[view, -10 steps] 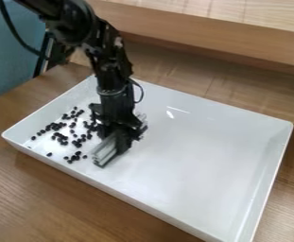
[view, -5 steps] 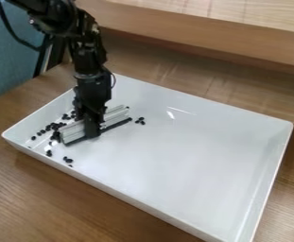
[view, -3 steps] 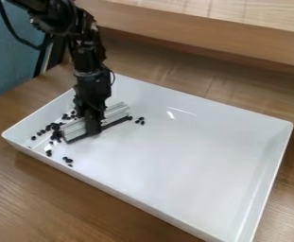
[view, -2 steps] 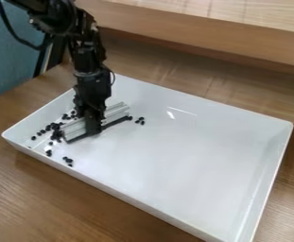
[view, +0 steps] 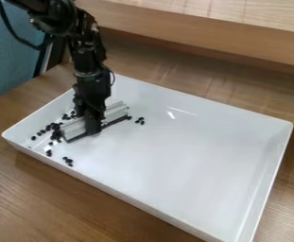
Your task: Sweep into pile
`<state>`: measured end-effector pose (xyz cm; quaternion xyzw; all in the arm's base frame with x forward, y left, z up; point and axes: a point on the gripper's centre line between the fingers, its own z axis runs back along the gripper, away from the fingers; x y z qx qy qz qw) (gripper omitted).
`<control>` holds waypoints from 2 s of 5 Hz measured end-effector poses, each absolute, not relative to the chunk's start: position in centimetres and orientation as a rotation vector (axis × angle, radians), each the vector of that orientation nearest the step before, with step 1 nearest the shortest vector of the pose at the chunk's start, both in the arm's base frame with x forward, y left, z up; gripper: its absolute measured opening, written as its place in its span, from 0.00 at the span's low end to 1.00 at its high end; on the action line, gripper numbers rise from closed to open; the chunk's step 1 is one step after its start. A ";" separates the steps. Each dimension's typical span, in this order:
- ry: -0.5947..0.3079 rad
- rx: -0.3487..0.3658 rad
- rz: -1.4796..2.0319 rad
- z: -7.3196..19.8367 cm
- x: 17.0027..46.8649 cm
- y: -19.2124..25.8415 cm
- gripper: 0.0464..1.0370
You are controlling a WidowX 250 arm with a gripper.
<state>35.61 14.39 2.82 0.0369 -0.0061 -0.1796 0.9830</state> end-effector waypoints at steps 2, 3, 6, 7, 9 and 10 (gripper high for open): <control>-0.100 -0.092 -0.306 3.4 35.2 13.9 0.95; -0.105 -0.100 -0.293 4.5 35.2 13.8 0.96; -0.122 -0.075 -0.315 9.4 36.9 11.7 0.96; -0.088 -0.107 -0.313 10.2 37.4 8.8 0.96; -0.093 -0.129 -0.228 12.9 37.5 3.3 0.96; -0.075 -0.104 -0.196 13.3 37.6 1.7 0.96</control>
